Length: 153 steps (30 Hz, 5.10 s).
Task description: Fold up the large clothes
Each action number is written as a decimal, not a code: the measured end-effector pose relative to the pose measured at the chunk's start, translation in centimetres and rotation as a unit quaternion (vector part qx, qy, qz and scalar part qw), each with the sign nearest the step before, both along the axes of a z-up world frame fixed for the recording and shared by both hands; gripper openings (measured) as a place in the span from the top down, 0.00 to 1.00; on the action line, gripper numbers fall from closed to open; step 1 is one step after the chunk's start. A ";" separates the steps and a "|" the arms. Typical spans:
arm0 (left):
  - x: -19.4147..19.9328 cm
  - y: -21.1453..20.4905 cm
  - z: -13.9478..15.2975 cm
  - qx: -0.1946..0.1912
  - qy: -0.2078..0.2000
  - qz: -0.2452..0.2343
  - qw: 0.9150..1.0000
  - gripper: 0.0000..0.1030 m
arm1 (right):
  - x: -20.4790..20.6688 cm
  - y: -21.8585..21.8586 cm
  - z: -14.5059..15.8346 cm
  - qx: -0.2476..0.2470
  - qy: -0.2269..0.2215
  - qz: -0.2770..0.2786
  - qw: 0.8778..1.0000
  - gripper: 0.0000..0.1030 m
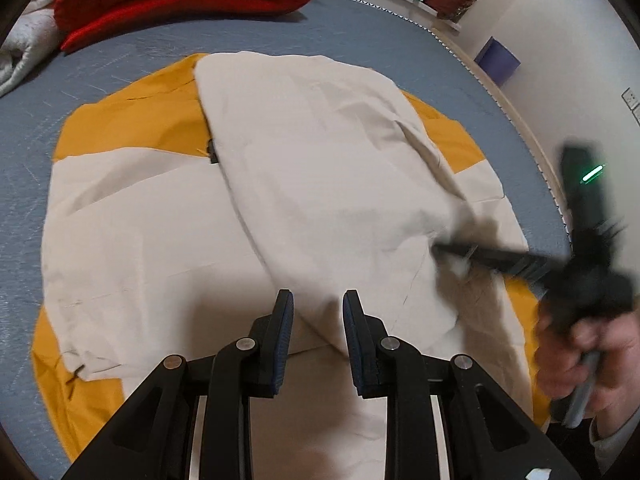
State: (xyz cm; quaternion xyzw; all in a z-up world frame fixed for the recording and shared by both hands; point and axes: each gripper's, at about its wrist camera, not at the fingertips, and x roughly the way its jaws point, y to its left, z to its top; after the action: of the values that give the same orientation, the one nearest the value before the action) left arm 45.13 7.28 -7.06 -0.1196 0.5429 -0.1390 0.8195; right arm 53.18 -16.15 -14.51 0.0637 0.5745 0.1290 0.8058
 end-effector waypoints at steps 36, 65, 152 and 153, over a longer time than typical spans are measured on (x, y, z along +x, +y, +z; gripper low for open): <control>-32.7 14.2 2.5 0.017 0.025 0.190 0.981 0.88 | -36.0 -22.0 14.4 -0.107 -0.203 -0.126 0.965 0.66; -33.1 13.6 -6.2 0.078 0.166 0.146 0.972 0.94 | -33.2 -25.6 -1.2 -0.143 0.081 -0.124 0.979 0.89; -17.5 22.2 -2.0 -0.117 0.077 0.200 0.970 0.94 | -13.5 -24.1 7.7 -0.023 -0.056 -0.117 0.991 0.97; -17.7 22.3 -1.8 -0.125 0.077 0.201 0.968 0.93 | -13.2 -24.0 7.3 -0.027 -0.050 -0.112 0.992 0.97</control>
State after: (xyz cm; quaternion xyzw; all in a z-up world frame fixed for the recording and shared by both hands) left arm 27.42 29.60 -8.88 -0.3386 0.5473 -0.0284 0.7648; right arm 40.03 -40.11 -7.17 0.0994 0.5258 0.0257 0.8444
